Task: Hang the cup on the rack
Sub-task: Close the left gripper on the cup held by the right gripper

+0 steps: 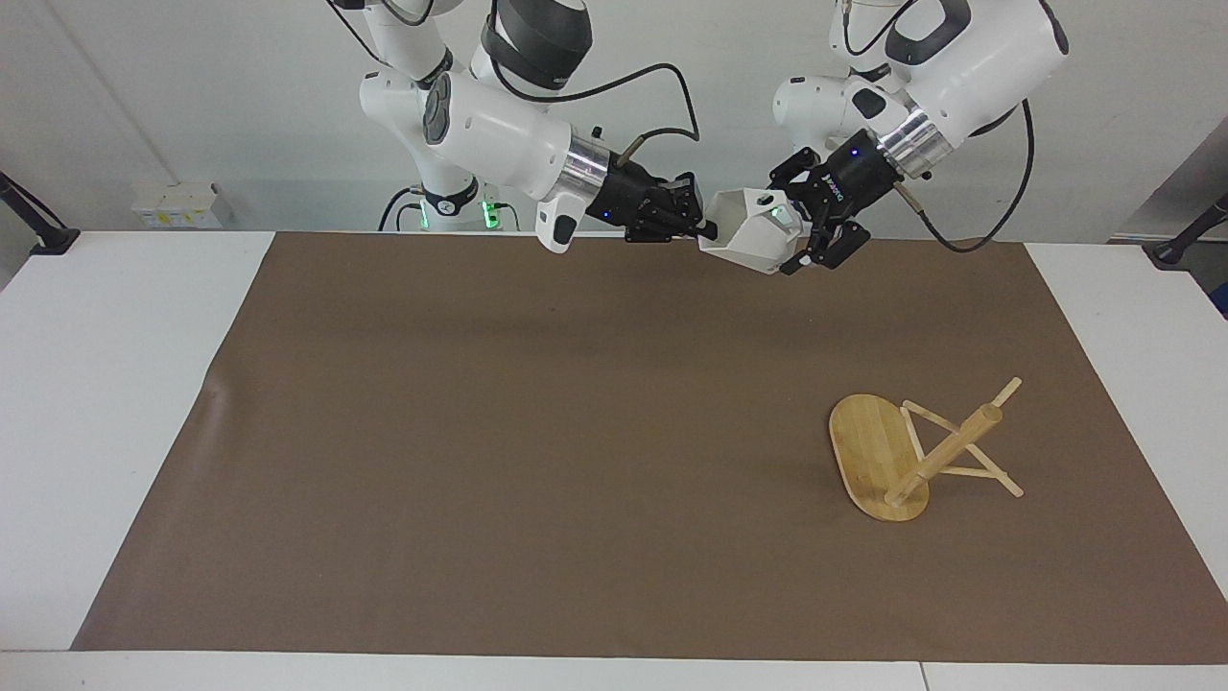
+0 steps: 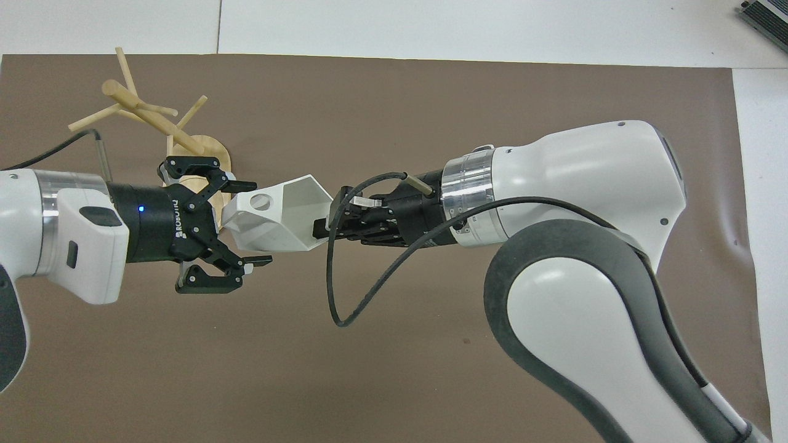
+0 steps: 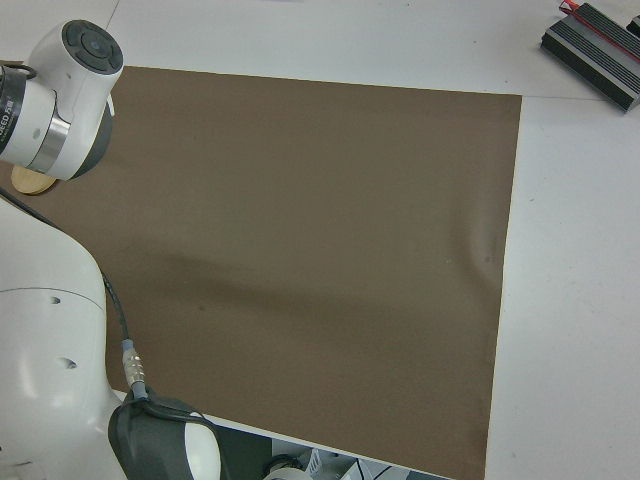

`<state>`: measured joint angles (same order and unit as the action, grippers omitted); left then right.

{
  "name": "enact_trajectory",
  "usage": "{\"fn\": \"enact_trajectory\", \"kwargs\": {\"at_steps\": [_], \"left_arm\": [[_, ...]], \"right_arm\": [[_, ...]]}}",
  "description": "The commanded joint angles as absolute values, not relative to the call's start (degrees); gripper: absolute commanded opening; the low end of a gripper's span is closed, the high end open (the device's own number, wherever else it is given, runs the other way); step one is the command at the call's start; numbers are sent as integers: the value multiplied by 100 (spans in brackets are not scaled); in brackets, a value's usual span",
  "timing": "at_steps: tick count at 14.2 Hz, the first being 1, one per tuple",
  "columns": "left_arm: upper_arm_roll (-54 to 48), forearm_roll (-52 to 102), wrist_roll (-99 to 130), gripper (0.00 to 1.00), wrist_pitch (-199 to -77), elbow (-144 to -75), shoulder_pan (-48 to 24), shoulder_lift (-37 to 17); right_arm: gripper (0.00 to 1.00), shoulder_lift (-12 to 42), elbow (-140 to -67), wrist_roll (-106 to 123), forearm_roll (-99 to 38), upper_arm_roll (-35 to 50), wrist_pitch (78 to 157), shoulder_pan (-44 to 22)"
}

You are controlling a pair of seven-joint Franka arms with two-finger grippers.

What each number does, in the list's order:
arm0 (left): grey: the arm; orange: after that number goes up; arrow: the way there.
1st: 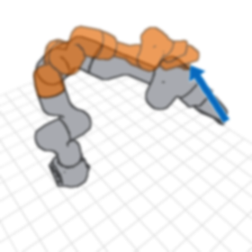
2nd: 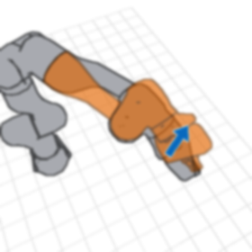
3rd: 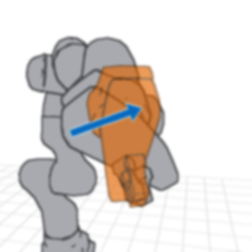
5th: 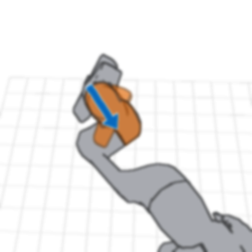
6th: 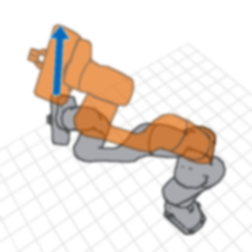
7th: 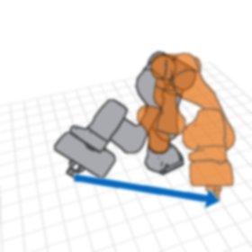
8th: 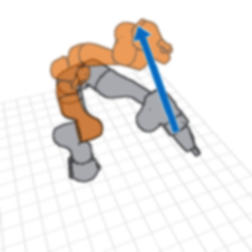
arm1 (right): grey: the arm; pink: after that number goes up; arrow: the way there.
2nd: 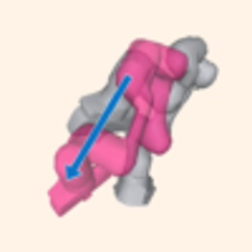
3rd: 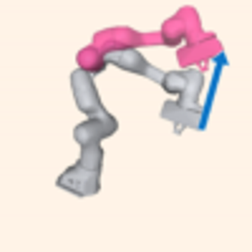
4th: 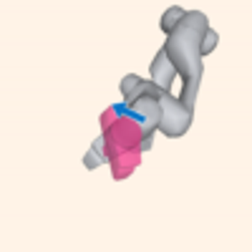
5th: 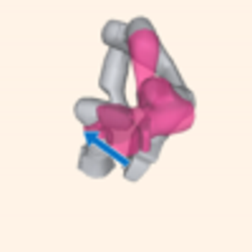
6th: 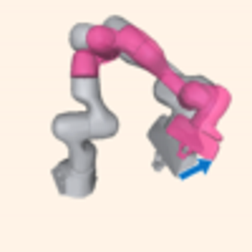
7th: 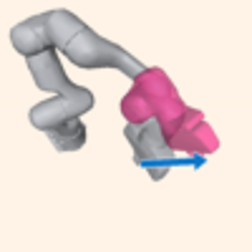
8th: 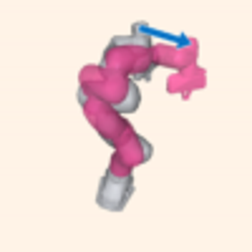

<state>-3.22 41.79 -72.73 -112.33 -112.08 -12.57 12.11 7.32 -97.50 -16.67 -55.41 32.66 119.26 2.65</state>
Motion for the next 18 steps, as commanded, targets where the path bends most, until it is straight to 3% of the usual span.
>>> {"fn": "enact_trajectory", "kwargs": {"at_steps": [1, 12, 14, 15, 16, 18], "left_arm": [[-246, 4263, -7093, 100, -11250, -11391, -1345, 1397], [-352, 4184, -6776, 97, -11312, -11417, -1345, 1397], [-352, 4166, -6776, 31, -11320, -11417, -1345, 1389], [-352, 4166, -6776, 5, -11320, -11417, -1345, 1397], [-352, 4166, -6776, 0, -11329, -11417, -1336, 1397], [-360, 4166, -6776, 0, -11364, -11417, -1336, 1389]], "right_arm": [[0, 712, -9773, -1731, -5722, 3349, 11997, 325], [0, 712, -9773, -1731, -5722, 3349, 11953, 325], [0, 712, -9765, -1731, -5722, 3340, 11936, 325], [0, 712, -9765, -1731, -5722, 3340, 11936, 325], [0, 712, -9765, -1731, -5722, 3349, 11927, 325], [0, 712, -9765, -1740, -5722, 3349, 11918, 334]]}}
